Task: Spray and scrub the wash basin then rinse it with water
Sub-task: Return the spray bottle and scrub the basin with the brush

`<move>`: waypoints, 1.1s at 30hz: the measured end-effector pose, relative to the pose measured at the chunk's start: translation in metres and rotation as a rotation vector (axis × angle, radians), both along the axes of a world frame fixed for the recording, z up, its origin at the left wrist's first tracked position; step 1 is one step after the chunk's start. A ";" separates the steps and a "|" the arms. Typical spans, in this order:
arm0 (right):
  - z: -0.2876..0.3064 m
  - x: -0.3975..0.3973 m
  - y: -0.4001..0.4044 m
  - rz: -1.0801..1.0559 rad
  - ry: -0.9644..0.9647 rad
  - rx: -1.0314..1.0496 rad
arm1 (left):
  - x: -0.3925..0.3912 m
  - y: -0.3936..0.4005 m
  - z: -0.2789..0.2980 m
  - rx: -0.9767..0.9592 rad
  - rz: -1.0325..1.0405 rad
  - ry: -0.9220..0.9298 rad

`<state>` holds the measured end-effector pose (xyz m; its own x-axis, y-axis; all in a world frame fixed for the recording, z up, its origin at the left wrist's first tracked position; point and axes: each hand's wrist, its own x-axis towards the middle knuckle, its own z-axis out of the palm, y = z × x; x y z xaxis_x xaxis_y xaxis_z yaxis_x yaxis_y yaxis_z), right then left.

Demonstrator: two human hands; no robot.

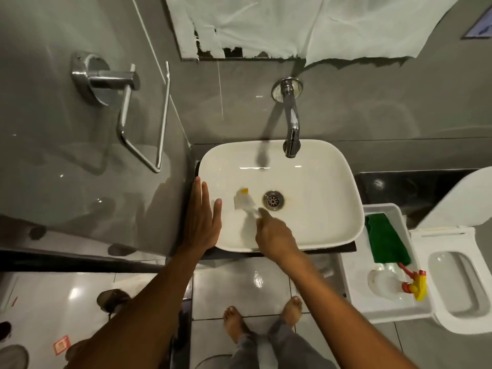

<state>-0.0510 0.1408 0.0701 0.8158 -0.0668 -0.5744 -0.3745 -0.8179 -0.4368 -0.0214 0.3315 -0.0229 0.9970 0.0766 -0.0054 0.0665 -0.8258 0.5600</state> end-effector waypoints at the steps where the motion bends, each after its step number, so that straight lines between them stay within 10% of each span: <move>1: -0.002 0.013 -0.006 -0.038 -0.009 -0.023 | 0.000 0.000 -0.001 0.009 -0.001 -0.002; 10: 0.019 -0.011 -0.130 -0.240 0.110 -0.153 | 0.002 -0.003 0.005 0.055 -0.002 0.013; 17: 0.018 -0.039 -0.036 0.013 0.160 0.121 | 0.002 -0.003 0.007 0.045 -0.023 -0.041; 26: 0.006 0.043 -0.111 -0.175 0.026 -0.333 | 0.002 -0.001 0.004 0.021 -0.025 -0.069; 33: 0.000 -0.040 -0.053 0.053 0.118 -0.178 | 0.002 -0.002 0.005 -0.048 -0.022 -0.062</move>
